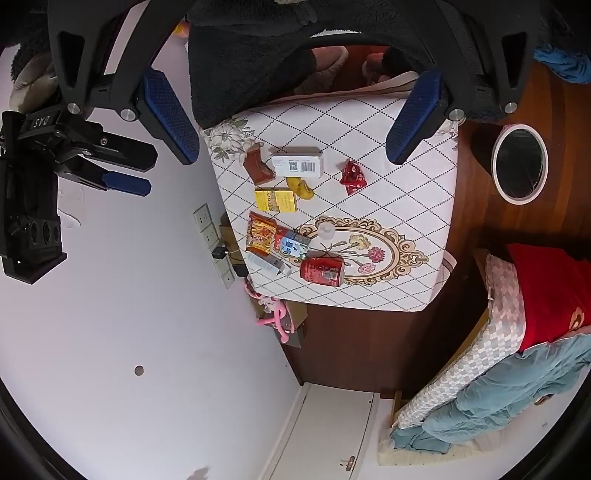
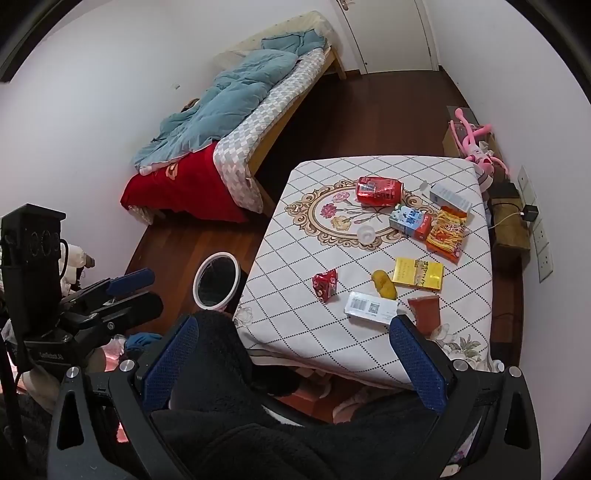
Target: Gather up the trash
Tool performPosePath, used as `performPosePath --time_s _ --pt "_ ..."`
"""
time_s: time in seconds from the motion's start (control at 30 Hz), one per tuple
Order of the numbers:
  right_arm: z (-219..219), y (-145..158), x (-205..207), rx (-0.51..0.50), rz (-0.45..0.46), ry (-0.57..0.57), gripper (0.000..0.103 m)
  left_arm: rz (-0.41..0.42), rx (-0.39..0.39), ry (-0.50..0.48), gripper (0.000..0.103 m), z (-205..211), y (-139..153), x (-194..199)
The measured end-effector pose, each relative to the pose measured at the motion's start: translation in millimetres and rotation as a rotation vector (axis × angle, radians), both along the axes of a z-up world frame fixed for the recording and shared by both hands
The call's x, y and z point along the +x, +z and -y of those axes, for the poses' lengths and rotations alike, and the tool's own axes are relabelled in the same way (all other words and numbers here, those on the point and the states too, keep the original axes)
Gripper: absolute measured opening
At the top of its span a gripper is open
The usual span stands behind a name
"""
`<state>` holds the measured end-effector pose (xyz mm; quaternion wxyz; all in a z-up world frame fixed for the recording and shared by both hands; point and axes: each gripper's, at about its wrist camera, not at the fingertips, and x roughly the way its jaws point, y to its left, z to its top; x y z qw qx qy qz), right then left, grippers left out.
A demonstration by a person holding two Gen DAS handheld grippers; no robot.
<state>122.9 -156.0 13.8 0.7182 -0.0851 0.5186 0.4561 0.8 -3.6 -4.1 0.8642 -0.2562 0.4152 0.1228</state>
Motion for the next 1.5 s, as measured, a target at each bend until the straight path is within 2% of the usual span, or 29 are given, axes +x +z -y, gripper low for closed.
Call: performPosePath --time_s 1.5 --pt "1.6 -1.3 3.8 -0.008 0.007 0.006 0.103 -0.012 -0.011 -0.021 0.103 -5.0 -4.1 3.7"
